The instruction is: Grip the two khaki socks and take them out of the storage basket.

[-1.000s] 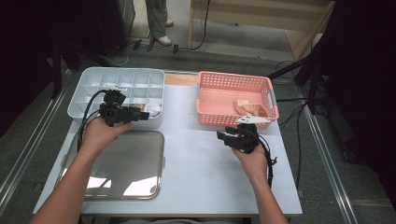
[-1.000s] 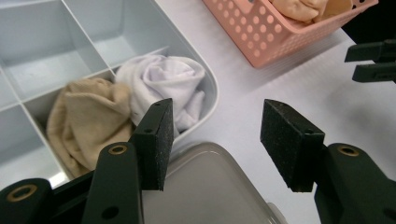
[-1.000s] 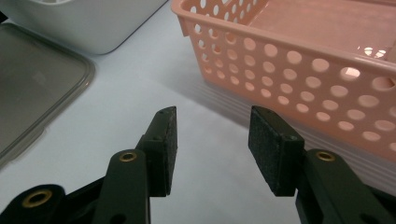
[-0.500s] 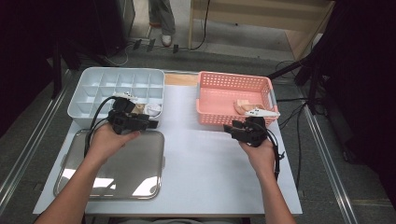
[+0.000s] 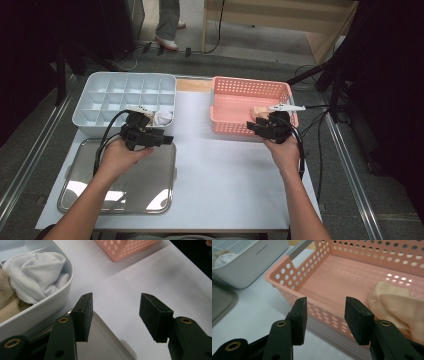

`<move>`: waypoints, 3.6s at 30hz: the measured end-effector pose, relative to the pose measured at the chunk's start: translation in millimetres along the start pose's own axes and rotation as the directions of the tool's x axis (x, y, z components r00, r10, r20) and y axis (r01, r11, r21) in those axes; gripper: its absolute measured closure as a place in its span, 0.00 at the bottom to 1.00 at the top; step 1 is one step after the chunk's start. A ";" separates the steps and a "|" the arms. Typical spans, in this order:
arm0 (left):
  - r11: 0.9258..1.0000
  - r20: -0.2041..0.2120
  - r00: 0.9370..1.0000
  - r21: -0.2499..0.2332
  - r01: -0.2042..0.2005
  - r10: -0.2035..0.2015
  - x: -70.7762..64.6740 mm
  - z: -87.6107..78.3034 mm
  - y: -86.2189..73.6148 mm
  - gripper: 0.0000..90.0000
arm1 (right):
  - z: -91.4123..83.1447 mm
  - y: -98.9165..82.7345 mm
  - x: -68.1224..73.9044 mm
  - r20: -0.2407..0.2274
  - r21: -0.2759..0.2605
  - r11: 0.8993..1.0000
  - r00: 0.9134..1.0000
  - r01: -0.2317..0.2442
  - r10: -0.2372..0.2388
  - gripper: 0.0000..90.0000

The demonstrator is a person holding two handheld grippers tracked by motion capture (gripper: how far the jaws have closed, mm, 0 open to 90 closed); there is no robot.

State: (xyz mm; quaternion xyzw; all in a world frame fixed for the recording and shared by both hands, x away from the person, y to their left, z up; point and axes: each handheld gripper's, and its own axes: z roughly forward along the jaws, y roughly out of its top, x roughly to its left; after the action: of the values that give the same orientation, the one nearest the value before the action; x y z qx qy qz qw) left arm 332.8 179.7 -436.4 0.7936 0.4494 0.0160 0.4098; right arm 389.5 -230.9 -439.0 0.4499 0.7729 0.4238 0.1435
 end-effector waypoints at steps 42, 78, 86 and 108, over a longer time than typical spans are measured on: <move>0.999 0.044 0.998 0.014 -0.050 0.049 -10.0 9.9 -0.8 0.51 | 15.3 16.5 -94.8 0.189 0.072 0.991 0.977 -0.115 0.099 0.60; 0.998 0.021 0.999 0.035 -0.043 0.042 -5.1 18.7 -4.8 0.52 | 17.6 22.0 -93.3 0.147 0.106 0.984 0.981 -0.142 0.125 0.97; 0.998 0.019 0.999 0.039 -0.045 0.045 -5.1 21.0 -5.0 0.52 | 6.3 32.0 -84.1 0.123 0.081 0.987 0.984 -0.136 0.126 0.97; 0.997 0.037 0.998 0.046 -0.061 0.059 -10.7 28.6 -1.9 0.52 | -30.4 55.2 -30.7 0.037 0.016 0.998 0.997 -0.063 0.063 0.97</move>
State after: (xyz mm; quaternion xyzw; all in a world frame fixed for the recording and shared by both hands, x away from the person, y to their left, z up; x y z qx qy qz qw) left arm 336.4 154.2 -452.9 0.8163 0.4182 0.0038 0.3983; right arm 419.8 -259.0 -382.4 0.4829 0.7592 0.4131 0.1406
